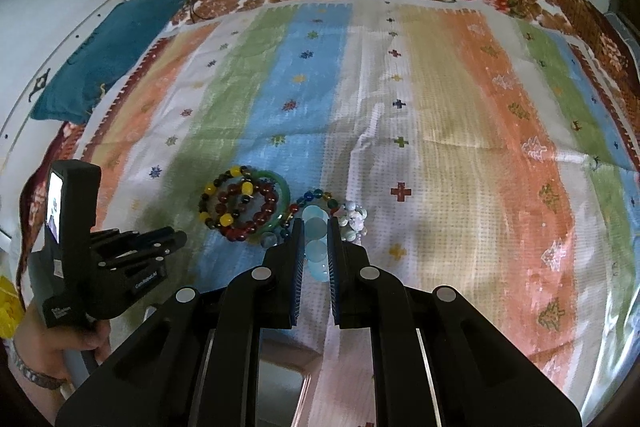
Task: Organize jewelry
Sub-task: 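Carry the gold ring and pale blue bracelet over the tin and release both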
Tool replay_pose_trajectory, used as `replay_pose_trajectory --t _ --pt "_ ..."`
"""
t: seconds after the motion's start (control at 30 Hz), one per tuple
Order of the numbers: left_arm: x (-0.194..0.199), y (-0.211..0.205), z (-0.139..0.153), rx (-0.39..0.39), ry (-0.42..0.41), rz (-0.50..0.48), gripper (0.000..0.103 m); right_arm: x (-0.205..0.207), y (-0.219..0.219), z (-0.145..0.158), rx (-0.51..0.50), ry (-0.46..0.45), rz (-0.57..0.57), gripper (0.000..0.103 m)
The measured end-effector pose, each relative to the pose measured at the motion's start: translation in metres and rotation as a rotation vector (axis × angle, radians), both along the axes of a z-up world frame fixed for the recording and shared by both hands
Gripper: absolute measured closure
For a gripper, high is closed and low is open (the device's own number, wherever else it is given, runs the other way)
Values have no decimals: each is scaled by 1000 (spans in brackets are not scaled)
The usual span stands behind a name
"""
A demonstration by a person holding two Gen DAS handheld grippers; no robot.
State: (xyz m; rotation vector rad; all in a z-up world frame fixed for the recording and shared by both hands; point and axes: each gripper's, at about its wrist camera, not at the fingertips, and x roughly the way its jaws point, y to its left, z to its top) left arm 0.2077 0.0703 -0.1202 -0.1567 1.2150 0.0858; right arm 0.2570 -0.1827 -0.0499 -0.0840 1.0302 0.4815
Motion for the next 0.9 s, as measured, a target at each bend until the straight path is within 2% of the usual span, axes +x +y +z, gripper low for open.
replay_pose_trajectory --t 0.2,0.47,0.77,0.9 --pt "-19 -11 26 -38 -49 -30 87 -15 4 17 -17 -50 30 91" --pt "-42 -37 75 -52 -152 -92 87 -38 0 30 42 -53 58 91" --pt "-76 -56 94 -58 -214 -156 87 -61 -9 47 91 -77 74 91" --pt "-91 -58 104 -73 -245 -157 87 -70 -11 49 77 -92 87 91"
